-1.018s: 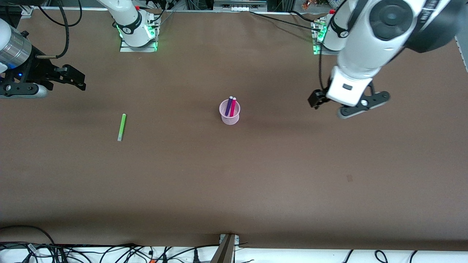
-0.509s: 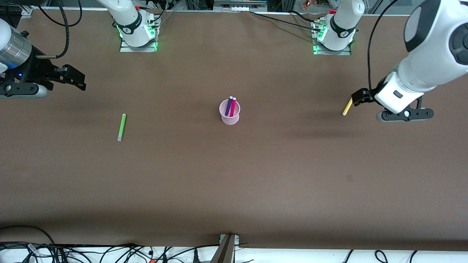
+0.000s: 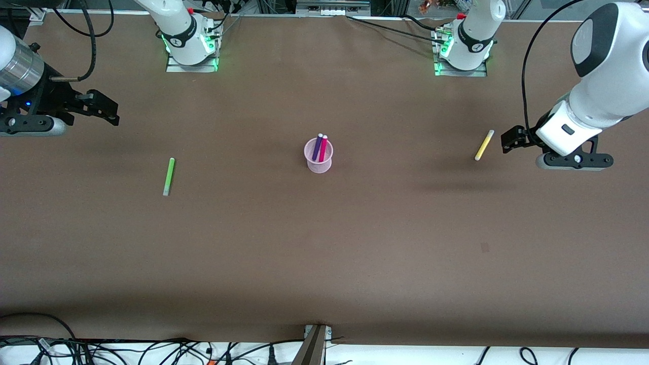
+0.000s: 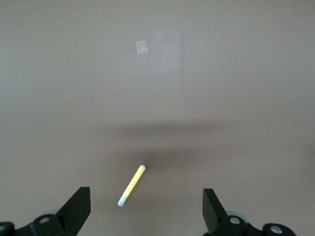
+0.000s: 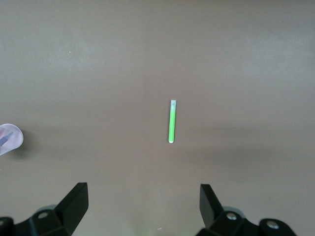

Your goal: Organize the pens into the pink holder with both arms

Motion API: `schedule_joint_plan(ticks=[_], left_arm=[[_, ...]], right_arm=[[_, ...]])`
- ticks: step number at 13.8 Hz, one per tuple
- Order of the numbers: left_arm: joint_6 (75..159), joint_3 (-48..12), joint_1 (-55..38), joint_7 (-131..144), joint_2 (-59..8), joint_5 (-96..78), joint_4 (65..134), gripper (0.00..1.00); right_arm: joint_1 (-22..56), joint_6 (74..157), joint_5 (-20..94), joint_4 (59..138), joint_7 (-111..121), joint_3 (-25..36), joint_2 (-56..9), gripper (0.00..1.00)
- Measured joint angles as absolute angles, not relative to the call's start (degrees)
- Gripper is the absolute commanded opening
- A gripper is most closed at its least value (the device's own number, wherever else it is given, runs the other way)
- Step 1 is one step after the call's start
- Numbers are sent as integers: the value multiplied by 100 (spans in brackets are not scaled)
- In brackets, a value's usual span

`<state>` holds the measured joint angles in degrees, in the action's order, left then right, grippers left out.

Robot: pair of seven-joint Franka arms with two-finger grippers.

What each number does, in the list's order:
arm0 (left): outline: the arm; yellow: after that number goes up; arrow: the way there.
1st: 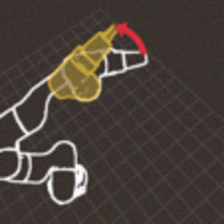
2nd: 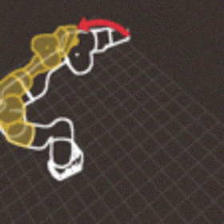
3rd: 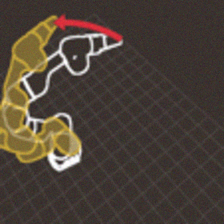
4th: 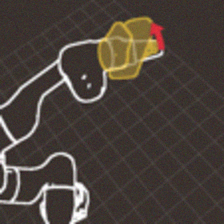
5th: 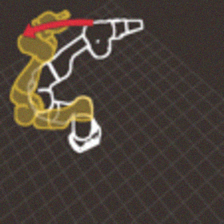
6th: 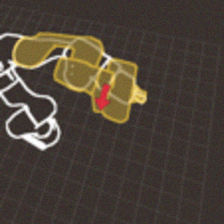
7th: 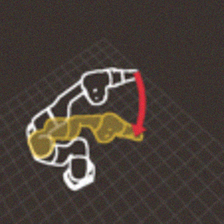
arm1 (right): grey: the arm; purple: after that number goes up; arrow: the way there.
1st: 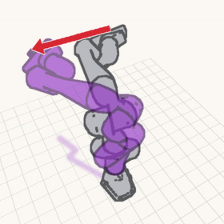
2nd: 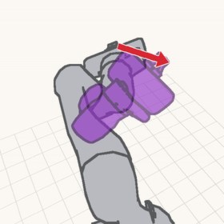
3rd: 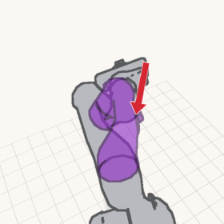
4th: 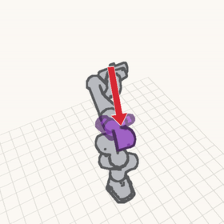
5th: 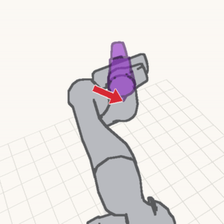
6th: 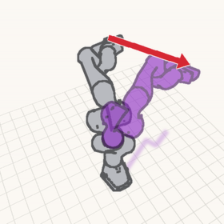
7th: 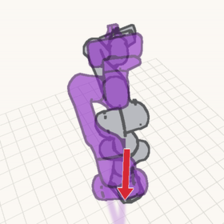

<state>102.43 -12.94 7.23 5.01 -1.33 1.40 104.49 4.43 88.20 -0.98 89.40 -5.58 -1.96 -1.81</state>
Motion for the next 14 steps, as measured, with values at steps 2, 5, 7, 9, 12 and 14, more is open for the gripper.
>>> schedule_joint_plan(ticks=[2, 5, 7, 9, 12, 14], left_arm=[[10245, -1298, 722, 500, -56, 139, 10450, 100], [10225, -1313, 697, 470, -32, 139, 10440, 100], [10098, -1357, 680, 410, -32, 139, 10334, 100], [9759, -1399, 673, 406, -33, 139, 10078, 100], [9491, -1401, 674, 406, -39, 139, 9741, 100], [9479, -1410, 674, 406, -67, 139, 9686, 100]], right_arm=[[443, 8820, -98, 8940, -558, -196, -181, 100], [443, 8820, -98, 8940, -558, -196, -181, 100], [443, 8820, -98, 8940, -558, -196, -181, 100], [443, 8820, -98, 8940, -558, -196, -181, 100], [443, 8820, -98, 8939, -558, -196, -181, 100], [443, 8820, -98, 8939, -558, -196, -181, 100]])
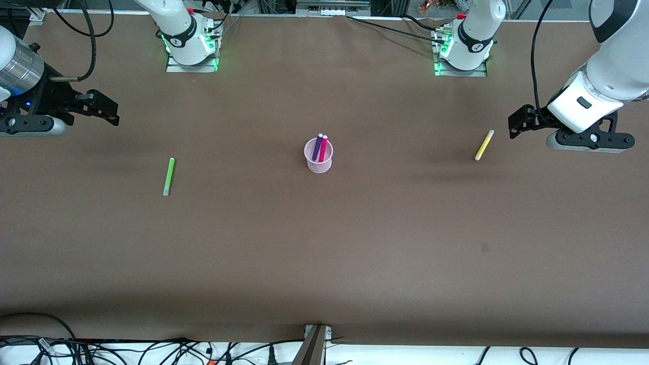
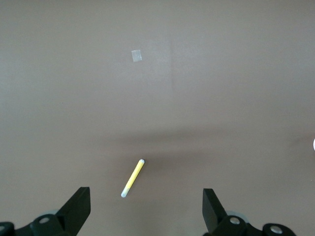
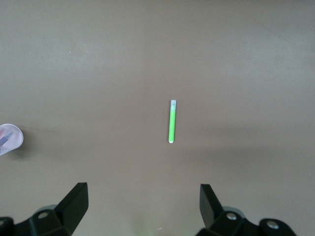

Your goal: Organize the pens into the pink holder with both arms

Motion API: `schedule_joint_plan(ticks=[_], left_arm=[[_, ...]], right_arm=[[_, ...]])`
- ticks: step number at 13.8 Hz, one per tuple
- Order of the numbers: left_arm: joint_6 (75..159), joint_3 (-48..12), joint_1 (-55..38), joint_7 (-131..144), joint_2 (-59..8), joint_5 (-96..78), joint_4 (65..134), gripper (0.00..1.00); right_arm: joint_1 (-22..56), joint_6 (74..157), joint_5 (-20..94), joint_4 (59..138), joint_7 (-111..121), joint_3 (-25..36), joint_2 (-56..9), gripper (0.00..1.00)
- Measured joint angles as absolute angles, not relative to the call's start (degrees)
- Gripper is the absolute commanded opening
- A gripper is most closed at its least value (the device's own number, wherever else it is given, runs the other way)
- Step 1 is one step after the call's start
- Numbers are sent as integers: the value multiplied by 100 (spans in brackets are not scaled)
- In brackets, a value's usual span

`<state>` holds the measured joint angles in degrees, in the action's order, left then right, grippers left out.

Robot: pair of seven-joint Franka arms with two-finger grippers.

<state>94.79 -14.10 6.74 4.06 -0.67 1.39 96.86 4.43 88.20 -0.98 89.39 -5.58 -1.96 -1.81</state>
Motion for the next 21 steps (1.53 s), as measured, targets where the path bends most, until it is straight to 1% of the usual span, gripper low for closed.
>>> schedule_joint_plan(ticks=[4, 11, 14, 17, 21], left_arm=[[9478, -1428, 674, 406, -126, 139, 9563, 100], [9476, -1419, 641, 406, -160, 139, 9548, 100], [9475, -1240, 374, 406, -183, 139, 9548, 100], [9474, -857, 7, 406, -186, 139, 9547, 100], [9474, -815, -23, 406, -186, 139, 9527, 100]], right_arm=[[443, 8821, -98, 8939, -558, -196, -181, 100], [443, 8821, -98, 8939, -558, -196, -181, 100], [443, 8821, -98, 8939, -558, -196, -181, 100], [443, 8823, -98, 8939, -558, -196, -181, 100], [443, 8835, -98, 8939, -558, -196, -181, 100]])
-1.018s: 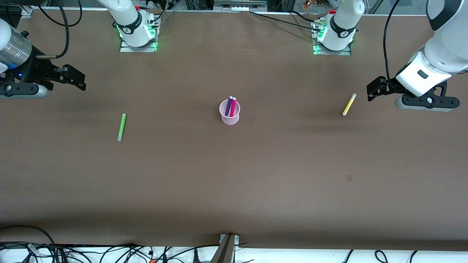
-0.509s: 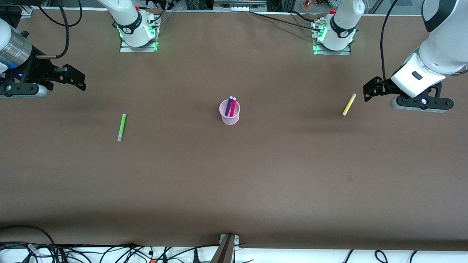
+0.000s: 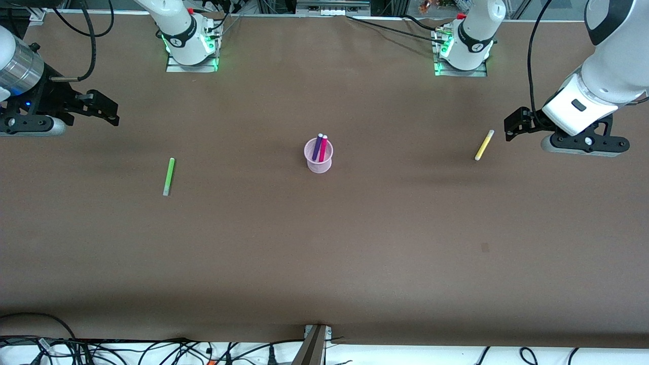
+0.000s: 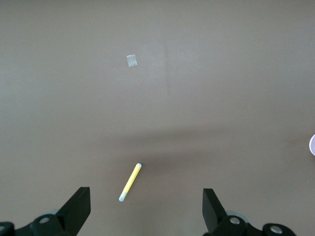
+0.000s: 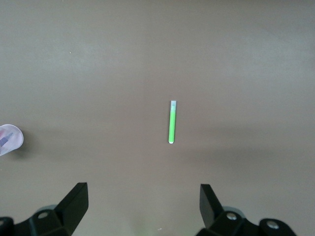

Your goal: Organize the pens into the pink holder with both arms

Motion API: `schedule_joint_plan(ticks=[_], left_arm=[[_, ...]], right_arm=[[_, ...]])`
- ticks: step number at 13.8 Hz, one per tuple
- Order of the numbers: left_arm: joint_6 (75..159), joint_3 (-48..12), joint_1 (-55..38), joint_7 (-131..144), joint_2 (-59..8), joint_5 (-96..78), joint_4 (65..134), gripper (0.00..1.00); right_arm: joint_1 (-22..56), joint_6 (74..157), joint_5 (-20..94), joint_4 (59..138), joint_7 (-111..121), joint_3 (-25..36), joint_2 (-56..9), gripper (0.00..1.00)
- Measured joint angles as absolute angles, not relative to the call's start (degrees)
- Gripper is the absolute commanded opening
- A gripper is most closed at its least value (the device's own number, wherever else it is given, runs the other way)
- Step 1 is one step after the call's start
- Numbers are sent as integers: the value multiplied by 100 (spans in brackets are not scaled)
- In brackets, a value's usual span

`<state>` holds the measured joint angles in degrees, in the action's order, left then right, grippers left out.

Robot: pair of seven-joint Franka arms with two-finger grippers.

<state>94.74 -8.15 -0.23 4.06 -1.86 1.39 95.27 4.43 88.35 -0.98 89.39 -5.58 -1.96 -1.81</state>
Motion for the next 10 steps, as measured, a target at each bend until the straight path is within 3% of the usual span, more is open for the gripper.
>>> schedule_joint_plan(ticks=[10], left_arm=[[9432, -750, 7, 410, -184, 139, 9345, 100]], right_arm=[[443, 8838, -98, 8939, -558, -196, -181, 100]])
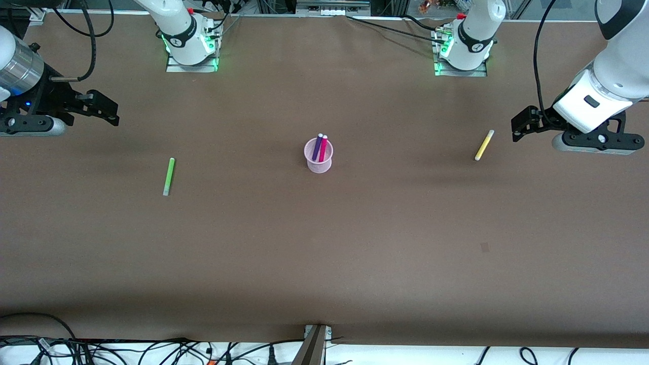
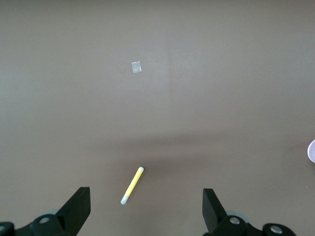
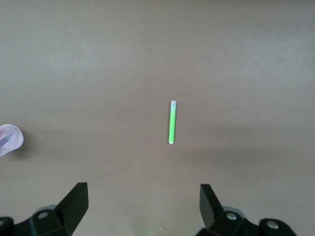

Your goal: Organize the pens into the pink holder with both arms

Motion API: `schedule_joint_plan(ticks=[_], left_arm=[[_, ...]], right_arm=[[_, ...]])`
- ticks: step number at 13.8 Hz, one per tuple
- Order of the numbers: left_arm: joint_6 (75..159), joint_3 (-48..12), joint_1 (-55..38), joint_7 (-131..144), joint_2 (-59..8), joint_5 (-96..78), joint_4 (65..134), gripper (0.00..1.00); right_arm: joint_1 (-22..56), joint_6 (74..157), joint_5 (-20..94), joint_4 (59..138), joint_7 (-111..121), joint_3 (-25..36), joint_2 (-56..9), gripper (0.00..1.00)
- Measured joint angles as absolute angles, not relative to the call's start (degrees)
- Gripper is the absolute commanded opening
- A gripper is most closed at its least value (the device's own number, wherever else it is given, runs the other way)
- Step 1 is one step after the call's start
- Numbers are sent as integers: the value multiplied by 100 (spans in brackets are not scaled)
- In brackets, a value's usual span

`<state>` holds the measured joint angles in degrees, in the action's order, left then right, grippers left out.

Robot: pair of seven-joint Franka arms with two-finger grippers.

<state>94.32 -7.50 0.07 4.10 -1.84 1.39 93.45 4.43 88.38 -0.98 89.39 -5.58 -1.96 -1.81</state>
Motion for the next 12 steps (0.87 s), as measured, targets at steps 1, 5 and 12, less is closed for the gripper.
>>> schedule_joint_plan(ticks=[1, 5, 12], left_arm=[[9409, -742, 9, 411, -183, 139, 9301, 100], [9320, -704, 138, 417, -183, 139, 9228, 100], [9215, -695, 159, 419, -196, 139, 9228, 100]], right_arm=[[443, 8838, -98, 8939, -558, -196, -181, 100], [443, 8838, -97, 8939, -558, -196, -181, 100], [443, 8838, -97, 8939, -558, -196, -181, 100]])
